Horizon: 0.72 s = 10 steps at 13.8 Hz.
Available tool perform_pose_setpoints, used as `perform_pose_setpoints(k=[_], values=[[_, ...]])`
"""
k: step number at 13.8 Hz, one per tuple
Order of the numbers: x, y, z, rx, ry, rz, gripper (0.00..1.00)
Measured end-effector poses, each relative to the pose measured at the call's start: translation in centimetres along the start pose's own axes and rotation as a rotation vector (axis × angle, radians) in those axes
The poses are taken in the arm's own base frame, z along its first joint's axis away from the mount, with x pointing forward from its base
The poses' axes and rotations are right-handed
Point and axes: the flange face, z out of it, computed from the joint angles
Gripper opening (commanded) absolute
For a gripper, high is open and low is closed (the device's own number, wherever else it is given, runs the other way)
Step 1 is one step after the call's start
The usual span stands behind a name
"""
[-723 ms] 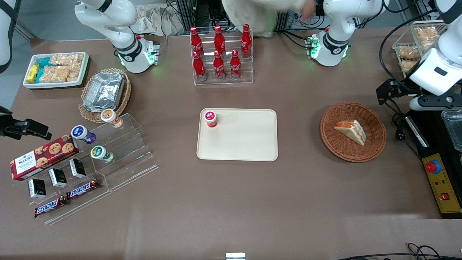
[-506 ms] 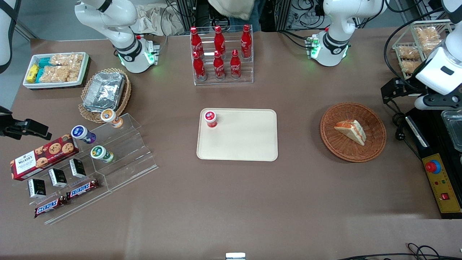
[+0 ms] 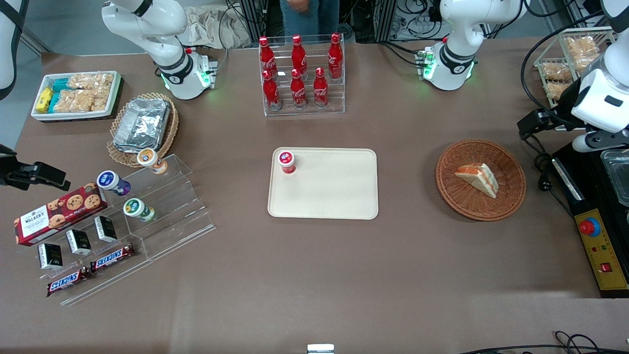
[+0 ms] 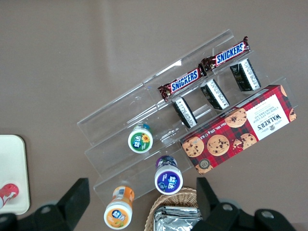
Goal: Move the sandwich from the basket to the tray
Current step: 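Move the left gripper over the wicker basket toward the wrapped sandwich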
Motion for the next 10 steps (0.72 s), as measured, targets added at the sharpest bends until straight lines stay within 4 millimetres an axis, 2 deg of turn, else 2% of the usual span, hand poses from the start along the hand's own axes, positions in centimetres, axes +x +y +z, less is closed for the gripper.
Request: perform_pose_setpoints(k=[2,5,7,10], values=[[-0.1,0.0,0.4,0.006,-0.016,-0.096,1.00],[0.2,0.1,2.7,0.020,-0.043,-0.236,1.00],[1.2,-0.3,5.8,0.015,-0.034,-0.304,1.00],[2.6,-1.8,12.8,0.000,-0.012,-0.413,0.99]])
